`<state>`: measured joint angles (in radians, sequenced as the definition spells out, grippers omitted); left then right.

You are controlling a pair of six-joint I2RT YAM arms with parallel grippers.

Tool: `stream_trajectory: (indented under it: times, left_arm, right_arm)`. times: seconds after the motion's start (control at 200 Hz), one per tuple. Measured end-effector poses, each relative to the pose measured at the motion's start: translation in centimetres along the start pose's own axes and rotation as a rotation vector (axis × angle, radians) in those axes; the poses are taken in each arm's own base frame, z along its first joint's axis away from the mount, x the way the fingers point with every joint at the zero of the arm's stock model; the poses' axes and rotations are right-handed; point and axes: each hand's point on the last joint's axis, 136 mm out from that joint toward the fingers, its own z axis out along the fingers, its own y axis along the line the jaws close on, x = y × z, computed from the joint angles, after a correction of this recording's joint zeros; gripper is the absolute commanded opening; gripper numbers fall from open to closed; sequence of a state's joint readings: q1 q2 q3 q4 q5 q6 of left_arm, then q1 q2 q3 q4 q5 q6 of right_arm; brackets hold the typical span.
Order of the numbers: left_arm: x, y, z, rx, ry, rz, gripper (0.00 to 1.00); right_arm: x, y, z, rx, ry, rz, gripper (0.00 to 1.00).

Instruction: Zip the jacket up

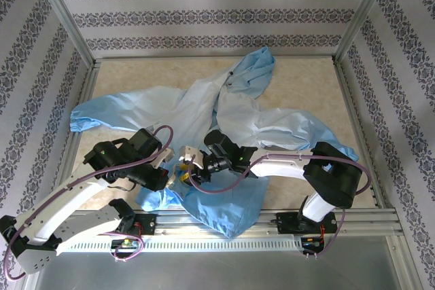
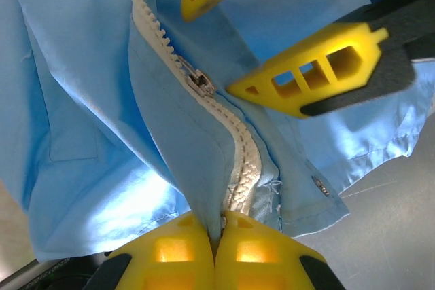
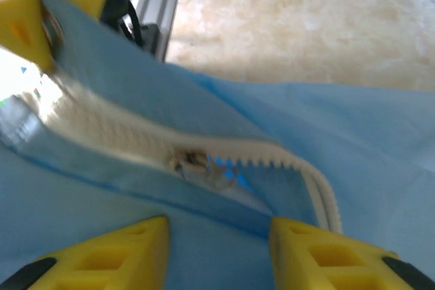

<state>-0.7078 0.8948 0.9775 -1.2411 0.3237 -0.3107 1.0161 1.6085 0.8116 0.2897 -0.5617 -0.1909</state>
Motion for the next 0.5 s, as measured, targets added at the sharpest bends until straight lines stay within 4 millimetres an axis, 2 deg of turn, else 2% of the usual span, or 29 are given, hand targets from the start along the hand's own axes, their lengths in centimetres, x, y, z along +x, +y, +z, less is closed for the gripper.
stream_trajectory:
  times: [0.145,0.5]
  left_arm:
    - [-0.3,0.0,-0.3,-0.006,-0.016,0.047,0.0]
    - [-0.8,0.1,0.1,-0.024,0.018,0.116,0.0]
  right_arm:
    - [0.8,-0.9,-0.2,0.051,0.018,-0.109,0.46]
    - [-1.5,-1.4,0.2,0.066,-0.059,-0.334,0.42]
